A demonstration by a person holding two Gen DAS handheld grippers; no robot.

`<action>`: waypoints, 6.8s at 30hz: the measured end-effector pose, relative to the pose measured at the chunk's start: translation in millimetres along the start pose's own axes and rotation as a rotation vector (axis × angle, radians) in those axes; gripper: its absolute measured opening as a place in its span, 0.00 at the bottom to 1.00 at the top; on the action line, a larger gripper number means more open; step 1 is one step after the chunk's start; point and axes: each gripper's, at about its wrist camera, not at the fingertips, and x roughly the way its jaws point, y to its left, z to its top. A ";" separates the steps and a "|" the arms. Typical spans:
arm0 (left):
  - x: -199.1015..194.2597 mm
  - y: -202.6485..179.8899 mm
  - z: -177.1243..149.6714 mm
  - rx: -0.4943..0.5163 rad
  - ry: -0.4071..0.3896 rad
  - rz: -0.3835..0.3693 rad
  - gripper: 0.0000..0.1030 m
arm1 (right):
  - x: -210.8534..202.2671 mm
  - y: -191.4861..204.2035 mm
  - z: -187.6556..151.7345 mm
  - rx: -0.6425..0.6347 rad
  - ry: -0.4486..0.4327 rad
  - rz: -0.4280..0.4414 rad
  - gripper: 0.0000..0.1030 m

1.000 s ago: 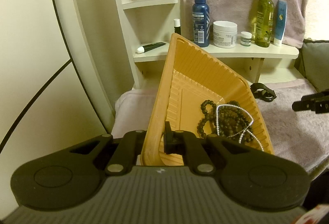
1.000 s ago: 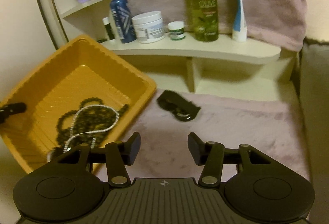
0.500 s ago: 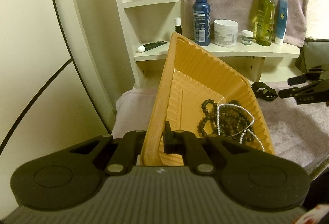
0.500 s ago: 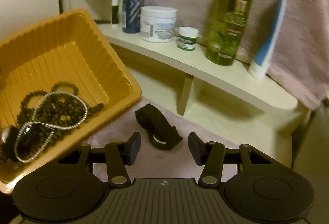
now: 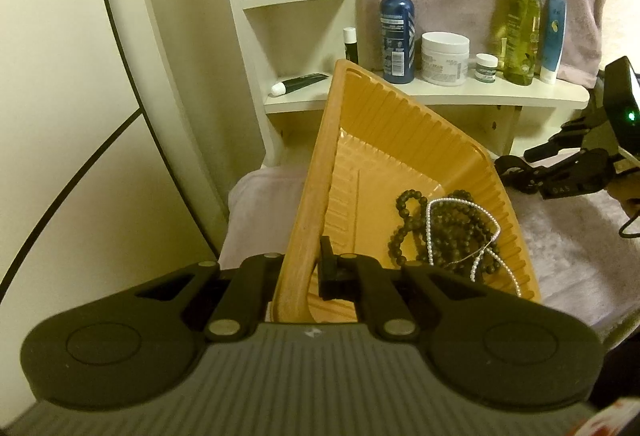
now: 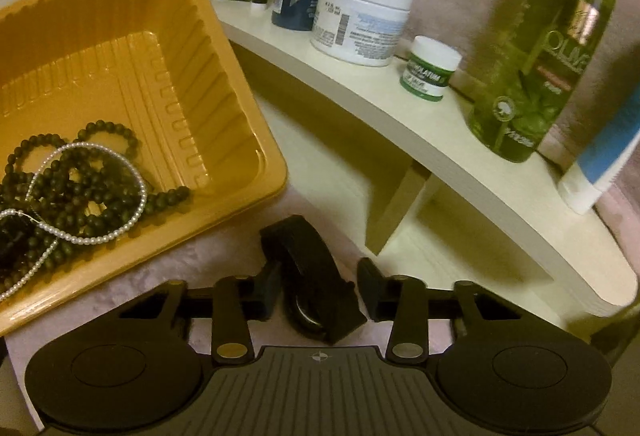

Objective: Organize jewelry
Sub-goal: 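Move the right gripper to the black clip and grasp it, then lift the black clip and carry it toward the tray with the right gripper, then lower the black clip into the tray and open the right gripper, then set the orange tray flat on the towel and open the left gripper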

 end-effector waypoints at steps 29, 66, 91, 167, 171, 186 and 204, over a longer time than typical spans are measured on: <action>-4.8 -2.7 0.7 0.010 -0.023 -0.008 0.06 | -106.8 27.1 -81.0 0.410 0.035 -0.096 0.19; -4.5 -0.7 0.7 0.017 -0.022 -0.008 0.05 | -79.0 24.7 -67.9 0.237 0.001 0.030 0.30; -3.3 -0.6 1.3 0.025 -0.027 -0.008 0.06 | -112.9 18.2 -60.2 0.364 -0.073 -0.006 0.20; 1.8 9.5 -1.7 -0.036 -0.019 -0.043 0.06 | -95.8 56.7 11.5 0.513 -0.123 0.091 0.54; 2.2 10.2 -1.8 -0.037 -0.017 -0.046 0.06 | -105.8 52.7 -9.0 0.573 -0.107 0.068 0.55; 8.2 20.5 -6.8 -0.084 -0.002 -0.071 0.06 | -128.8 53.0 -38.8 0.683 -0.091 0.033 0.56; 44.5 74.4 -41.9 -0.320 0.110 -0.214 0.15 | -138.5 68.0 -40.0 0.684 -0.067 -0.019 0.56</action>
